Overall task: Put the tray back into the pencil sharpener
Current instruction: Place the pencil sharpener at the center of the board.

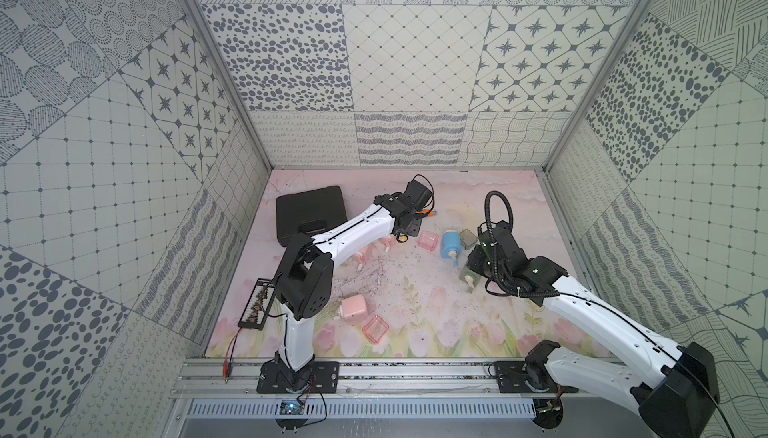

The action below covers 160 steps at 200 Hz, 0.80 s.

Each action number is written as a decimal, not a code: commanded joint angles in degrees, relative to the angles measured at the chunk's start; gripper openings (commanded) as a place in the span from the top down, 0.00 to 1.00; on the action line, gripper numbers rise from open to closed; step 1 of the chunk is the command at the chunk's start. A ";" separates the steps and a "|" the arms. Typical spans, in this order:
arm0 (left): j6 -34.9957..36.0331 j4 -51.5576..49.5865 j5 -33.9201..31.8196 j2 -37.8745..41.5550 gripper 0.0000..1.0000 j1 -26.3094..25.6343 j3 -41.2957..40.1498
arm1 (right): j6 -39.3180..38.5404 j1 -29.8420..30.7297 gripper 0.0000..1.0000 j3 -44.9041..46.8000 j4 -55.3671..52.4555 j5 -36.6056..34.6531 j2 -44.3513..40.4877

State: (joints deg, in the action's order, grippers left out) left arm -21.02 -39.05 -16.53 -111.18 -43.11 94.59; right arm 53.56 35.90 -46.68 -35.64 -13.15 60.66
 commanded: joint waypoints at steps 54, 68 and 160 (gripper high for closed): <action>-7.02 5.55 1.12 -5.67 1.00 -1.23 -0.20 | 0.40 -0.29 0.76 1.16 -1.01 -0.65 -1.77; -7.01 5.99 0.25 -6.55 1.00 -1.27 0.07 | 0.49 -0.23 0.76 1.07 -1.10 -0.70 -1.79; -7.40 6.04 -0.73 -11.86 1.00 -1.27 3.06 | 0.48 -0.30 0.75 0.20 -3.07 -0.87 -1.94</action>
State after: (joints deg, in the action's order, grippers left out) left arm -27.35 -34.48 -15.88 -121.80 -44.25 96.38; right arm 53.60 35.86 -45.95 -37.76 -13.15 59.94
